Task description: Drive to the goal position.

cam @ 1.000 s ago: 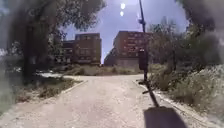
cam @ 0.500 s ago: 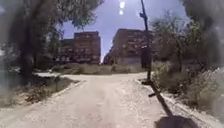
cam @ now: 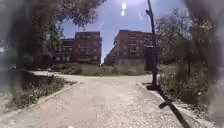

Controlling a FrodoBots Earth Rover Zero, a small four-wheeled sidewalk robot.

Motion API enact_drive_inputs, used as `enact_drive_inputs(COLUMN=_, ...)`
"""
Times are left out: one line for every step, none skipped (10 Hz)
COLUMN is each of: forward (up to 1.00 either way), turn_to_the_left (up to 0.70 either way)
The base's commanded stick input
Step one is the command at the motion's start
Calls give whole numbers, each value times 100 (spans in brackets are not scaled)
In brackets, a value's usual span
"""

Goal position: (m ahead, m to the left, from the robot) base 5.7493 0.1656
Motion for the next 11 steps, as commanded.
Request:
enact_drive_inputs(forward=85, turn_to_the_left=0)
enact_drive_inputs(forward=85, turn_to_the_left=0)
enact_drive_inputs(forward=85, turn_to_the_left=0)
enact_drive_inputs(forward=85, turn_to_the_left=0)
enact_drive_inputs(forward=85, turn_to_the_left=0)
enact_drive_inputs(forward=85, turn_to_the_left=0)
enact_drive_inputs(forward=85, turn_to_the_left=0)
enact_drive_inputs(forward=85, turn_to_the_left=0)
enact_drive_inputs(forward=85, turn_to_the_left=0)
enact_drive_inputs(forward=85, turn_to_the_left=0)
enact_drive_inputs(forward=85, turn_to_the_left=0)
